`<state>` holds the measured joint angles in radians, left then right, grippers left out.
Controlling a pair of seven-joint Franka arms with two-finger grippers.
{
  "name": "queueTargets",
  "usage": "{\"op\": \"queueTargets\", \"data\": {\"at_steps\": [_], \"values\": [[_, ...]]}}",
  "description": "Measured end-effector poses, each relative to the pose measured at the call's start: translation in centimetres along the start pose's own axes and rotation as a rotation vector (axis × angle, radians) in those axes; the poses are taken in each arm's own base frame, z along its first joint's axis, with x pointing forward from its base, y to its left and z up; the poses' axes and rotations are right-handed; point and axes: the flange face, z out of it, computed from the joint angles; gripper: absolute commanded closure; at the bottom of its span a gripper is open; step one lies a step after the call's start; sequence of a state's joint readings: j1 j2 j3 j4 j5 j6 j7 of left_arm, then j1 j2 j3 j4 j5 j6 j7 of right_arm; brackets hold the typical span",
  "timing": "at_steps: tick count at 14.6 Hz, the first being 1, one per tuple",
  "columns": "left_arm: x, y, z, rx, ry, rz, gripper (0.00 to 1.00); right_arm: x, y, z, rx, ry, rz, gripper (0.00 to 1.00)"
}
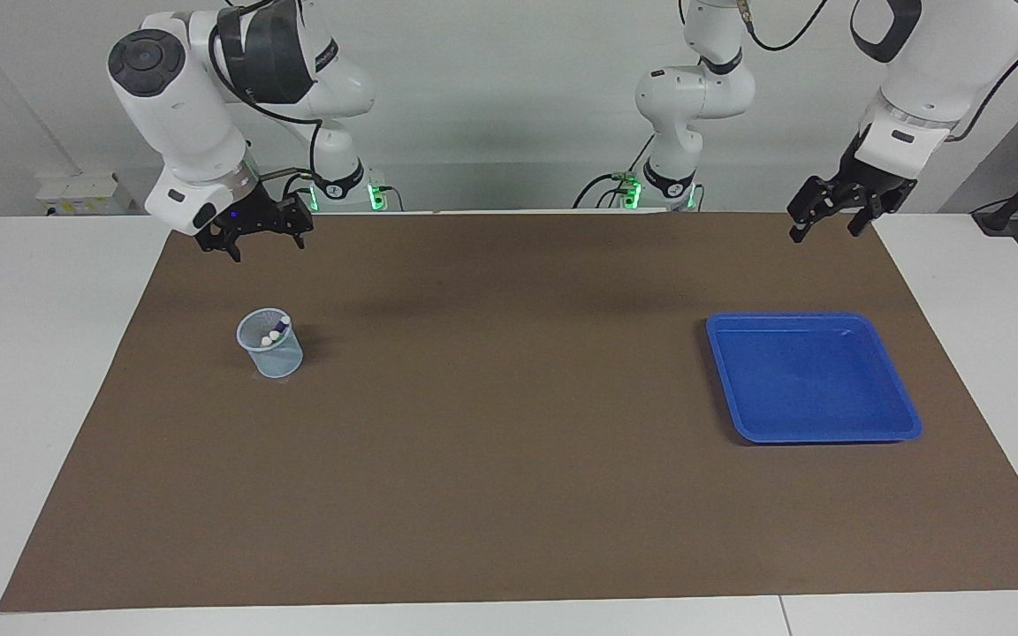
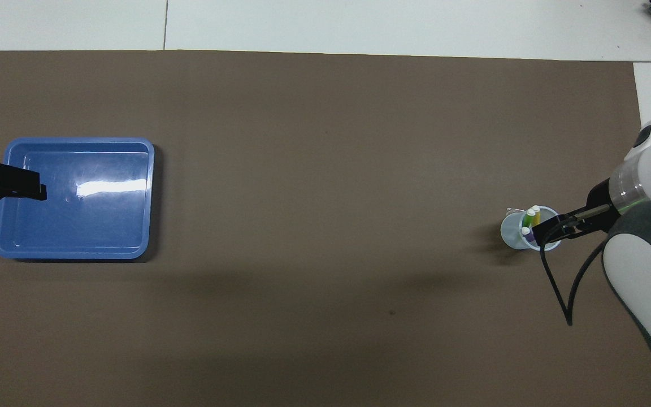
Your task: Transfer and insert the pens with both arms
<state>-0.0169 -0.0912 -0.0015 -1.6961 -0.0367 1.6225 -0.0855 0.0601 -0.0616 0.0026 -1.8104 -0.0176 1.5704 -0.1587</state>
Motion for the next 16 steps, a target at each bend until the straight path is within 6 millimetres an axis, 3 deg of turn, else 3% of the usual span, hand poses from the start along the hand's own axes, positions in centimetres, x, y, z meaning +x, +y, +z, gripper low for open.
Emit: {"op": "queueTargets", "data": {"at_steps": [9, 16], "values": [[0.0, 0.2, -0.2, -0.011, 0.011, 0.000, 0.00, 0.4, 1.8, -0.9, 0.000, 0.028, 0.034, 0.00], [0.0, 0.2, -0.3, -0.012, 0.017, 0.001, 0.00, 0.4, 1.9, -1.0, -0.001, 0.030, 0.050, 0.00]]}}
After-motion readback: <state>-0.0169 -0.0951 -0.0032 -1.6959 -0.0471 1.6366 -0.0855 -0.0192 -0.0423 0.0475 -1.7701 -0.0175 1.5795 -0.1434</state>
